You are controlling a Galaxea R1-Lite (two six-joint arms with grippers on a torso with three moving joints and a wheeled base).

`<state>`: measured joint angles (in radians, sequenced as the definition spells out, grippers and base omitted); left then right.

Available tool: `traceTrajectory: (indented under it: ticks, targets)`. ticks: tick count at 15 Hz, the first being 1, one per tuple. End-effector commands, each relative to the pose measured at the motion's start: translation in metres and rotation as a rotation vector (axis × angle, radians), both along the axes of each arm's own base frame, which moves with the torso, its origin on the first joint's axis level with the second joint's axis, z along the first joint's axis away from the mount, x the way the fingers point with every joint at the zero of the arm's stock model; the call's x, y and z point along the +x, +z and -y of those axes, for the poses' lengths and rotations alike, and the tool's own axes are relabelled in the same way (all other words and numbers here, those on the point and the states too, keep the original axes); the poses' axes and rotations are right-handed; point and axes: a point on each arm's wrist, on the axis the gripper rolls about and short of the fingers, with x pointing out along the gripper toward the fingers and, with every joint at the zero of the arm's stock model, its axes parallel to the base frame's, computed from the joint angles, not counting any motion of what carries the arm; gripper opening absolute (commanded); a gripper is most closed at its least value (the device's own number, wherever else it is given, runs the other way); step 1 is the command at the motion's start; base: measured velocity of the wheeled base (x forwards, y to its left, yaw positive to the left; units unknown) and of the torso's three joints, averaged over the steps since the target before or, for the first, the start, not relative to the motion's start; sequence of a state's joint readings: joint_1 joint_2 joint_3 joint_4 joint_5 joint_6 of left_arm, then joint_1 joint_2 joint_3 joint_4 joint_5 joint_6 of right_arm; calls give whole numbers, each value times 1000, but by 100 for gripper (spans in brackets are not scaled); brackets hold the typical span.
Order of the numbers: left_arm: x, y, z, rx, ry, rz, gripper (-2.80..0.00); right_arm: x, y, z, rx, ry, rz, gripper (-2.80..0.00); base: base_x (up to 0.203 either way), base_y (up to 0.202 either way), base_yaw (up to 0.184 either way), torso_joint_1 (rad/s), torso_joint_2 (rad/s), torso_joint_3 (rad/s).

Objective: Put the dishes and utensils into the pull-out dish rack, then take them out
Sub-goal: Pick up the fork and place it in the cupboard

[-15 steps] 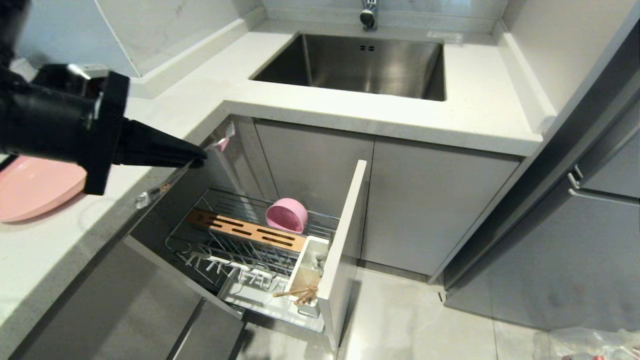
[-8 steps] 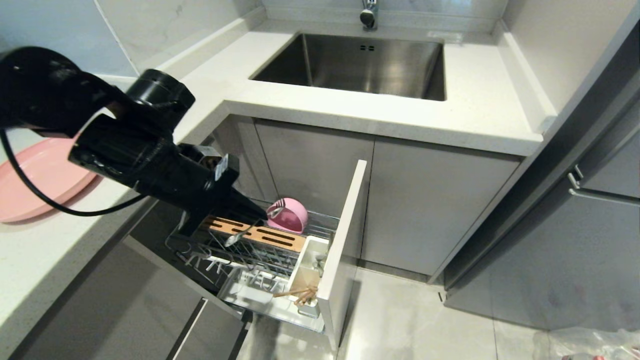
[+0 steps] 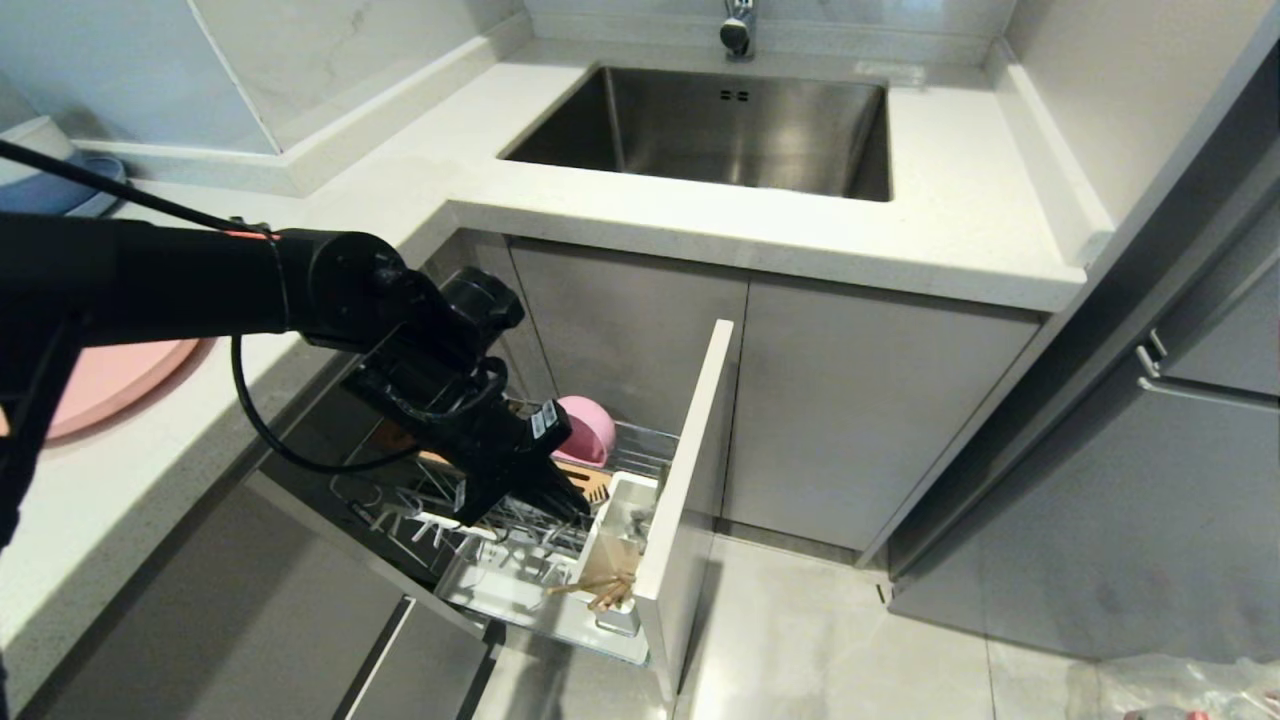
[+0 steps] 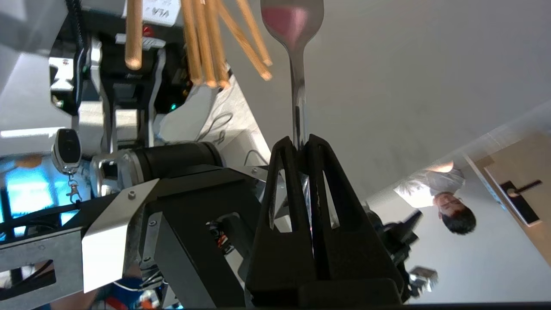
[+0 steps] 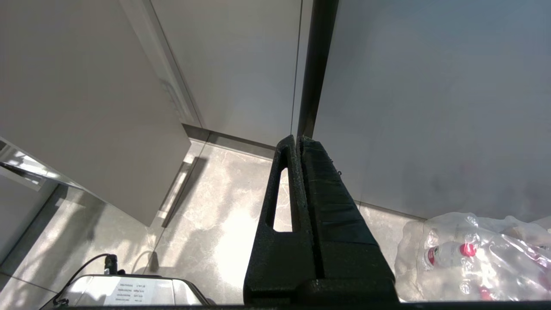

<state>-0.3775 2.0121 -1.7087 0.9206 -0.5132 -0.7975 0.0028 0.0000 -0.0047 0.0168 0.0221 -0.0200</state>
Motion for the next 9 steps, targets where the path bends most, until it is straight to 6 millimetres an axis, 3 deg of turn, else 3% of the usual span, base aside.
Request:
traceTrajectory:
  ticks: [1,4,9]
  targets:
    - [10,-22,6,21,-1,-62,-280,0,0,0,-1,1,0,-280,0,0,0,0,0,0]
    - [21,-41,12,45,4,-93,-280,0,0,0,-1,1,0,-280,0,0,0,0,0,0]
    - [45,-54,22,39,11,-71,-280,0,0,0,0,1,0,-280,0,0,0,0,0,0]
